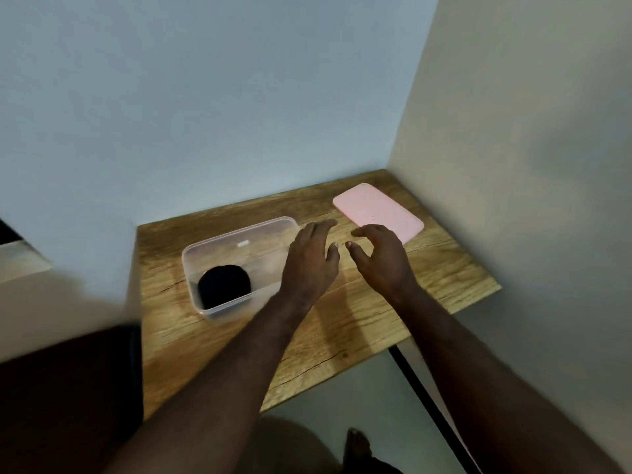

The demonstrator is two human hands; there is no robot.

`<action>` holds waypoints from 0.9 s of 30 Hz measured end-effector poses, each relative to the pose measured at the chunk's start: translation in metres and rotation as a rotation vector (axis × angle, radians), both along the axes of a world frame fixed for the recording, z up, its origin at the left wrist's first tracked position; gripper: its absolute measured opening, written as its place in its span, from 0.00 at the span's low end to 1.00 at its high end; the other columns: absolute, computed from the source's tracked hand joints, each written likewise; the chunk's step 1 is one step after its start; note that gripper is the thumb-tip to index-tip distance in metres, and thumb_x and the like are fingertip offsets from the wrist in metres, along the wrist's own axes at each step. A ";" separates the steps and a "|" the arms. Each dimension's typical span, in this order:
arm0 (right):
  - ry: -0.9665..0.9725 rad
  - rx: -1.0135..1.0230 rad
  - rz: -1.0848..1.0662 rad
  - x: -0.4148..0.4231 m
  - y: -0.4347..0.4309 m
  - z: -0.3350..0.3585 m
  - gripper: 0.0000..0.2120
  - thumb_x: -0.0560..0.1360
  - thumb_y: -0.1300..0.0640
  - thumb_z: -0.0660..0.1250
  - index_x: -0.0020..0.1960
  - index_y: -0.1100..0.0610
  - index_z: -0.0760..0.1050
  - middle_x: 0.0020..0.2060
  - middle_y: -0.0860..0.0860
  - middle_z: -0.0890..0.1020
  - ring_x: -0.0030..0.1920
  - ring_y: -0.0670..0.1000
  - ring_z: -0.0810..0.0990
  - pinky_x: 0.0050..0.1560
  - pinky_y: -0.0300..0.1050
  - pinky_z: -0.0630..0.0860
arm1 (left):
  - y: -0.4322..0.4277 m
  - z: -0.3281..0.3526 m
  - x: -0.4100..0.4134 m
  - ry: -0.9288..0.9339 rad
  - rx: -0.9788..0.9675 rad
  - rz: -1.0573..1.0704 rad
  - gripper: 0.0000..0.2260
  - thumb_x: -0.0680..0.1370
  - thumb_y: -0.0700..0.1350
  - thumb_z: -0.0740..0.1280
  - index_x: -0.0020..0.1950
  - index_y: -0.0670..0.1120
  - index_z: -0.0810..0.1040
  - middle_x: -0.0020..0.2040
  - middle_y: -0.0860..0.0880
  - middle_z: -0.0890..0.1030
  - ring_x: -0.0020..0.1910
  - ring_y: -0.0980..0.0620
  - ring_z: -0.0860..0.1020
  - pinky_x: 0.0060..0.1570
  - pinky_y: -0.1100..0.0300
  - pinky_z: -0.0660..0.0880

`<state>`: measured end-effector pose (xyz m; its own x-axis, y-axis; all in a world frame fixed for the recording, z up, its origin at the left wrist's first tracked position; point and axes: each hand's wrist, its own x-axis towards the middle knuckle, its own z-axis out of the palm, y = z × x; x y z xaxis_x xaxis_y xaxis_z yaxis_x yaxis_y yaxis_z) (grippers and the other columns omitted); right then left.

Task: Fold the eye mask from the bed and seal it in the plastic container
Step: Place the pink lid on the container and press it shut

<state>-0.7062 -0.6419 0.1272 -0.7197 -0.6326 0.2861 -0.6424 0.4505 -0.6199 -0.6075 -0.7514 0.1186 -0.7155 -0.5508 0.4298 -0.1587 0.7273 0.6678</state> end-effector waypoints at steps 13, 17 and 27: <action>-0.039 0.398 -0.039 -0.115 0.034 -0.051 0.23 0.75 0.47 0.70 0.66 0.57 0.75 0.62 0.57 0.78 0.61 0.56 0.76 0.60 0.52 0.75 | 0.049 -0.021 -0.105 -0.243 0.065 -0.045 0.13 0.78 0.44 0.66 0.62 0.47 0.78 0.60 0.48 0.80 0.55 0.50 0.79 0.50 0.61 0.74; 0.013 0.522 -0.010 -0.140 0.030 -0.060 0.26 0.74 0.43 0.70 0.67 0.56 0.73 0.62 0.56 0.76 0.61 0.56 0.75 0.59 0.53 0.75 | 0.054 -0.033 -0.122 -0.319 0.140 0.008 0.14 0.78 0.45 0.66 0.63 0.47 0.77 0.62 0.48 0.79 0.57 0.50 0.78 0.52 0.58 0.75; 0.043 0.727 0.072 -0.182 0.028 -0.083 0.16 0.79 0.51 0.64 0.64 0.57 0.74 0.58 0.56 0.79 0.57 0.56 0.78 0.58 0.52 0.76 | 0.059 -0.053 -0.136 -0.370 0.200 0.016 0.13 0.78 0.44 0.65 0.62 0.45 0.77 0.59 0.46 0.79 0.57 0.48 0.77 0.57 0.54 0.74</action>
